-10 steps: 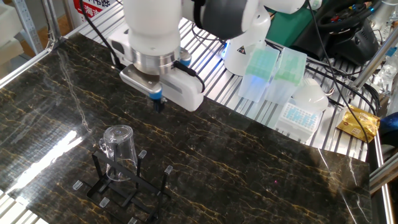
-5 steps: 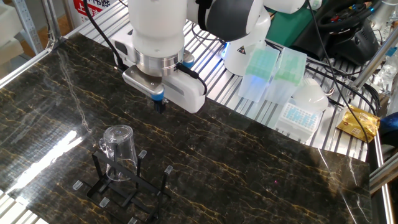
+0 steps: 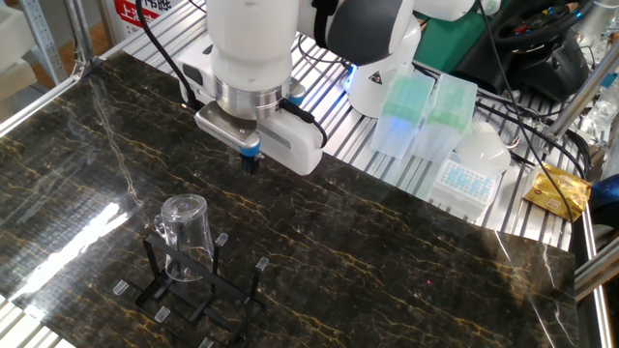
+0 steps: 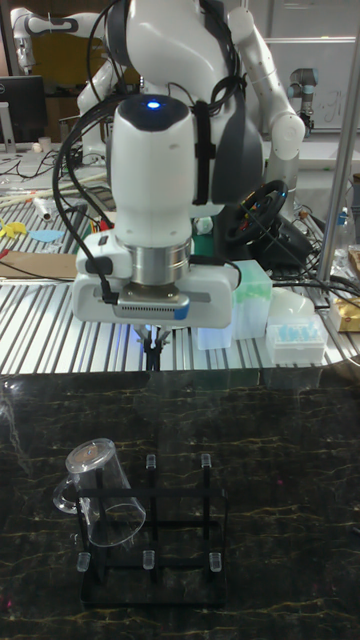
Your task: Put the cup on the cup rack
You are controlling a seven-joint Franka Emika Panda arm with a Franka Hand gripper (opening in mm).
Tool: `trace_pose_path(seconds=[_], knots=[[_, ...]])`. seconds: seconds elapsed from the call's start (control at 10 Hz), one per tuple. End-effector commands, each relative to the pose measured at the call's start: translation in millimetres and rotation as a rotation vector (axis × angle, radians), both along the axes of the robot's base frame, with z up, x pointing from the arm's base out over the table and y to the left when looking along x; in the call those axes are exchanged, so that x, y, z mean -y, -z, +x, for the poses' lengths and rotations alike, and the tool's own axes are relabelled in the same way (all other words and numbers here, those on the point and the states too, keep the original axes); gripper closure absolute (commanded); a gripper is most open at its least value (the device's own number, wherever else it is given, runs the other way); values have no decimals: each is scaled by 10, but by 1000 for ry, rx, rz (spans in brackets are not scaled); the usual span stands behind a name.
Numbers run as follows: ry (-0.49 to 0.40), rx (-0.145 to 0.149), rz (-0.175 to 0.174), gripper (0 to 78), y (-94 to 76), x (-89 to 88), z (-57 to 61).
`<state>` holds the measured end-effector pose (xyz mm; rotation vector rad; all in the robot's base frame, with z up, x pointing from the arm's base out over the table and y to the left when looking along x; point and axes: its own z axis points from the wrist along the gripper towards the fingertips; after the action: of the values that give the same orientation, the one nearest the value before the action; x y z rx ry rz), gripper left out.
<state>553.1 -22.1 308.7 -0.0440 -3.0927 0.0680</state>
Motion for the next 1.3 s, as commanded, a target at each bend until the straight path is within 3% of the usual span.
trace_pose_path(seconds=[0.1, 0.7, 1.3], knots=[[-4, -4, 11, 764, -106, 28, -72], [-16, -32, 38, 764, -106, 28, -72], [-7, -8, 23, 764, -105, 28, -70]])
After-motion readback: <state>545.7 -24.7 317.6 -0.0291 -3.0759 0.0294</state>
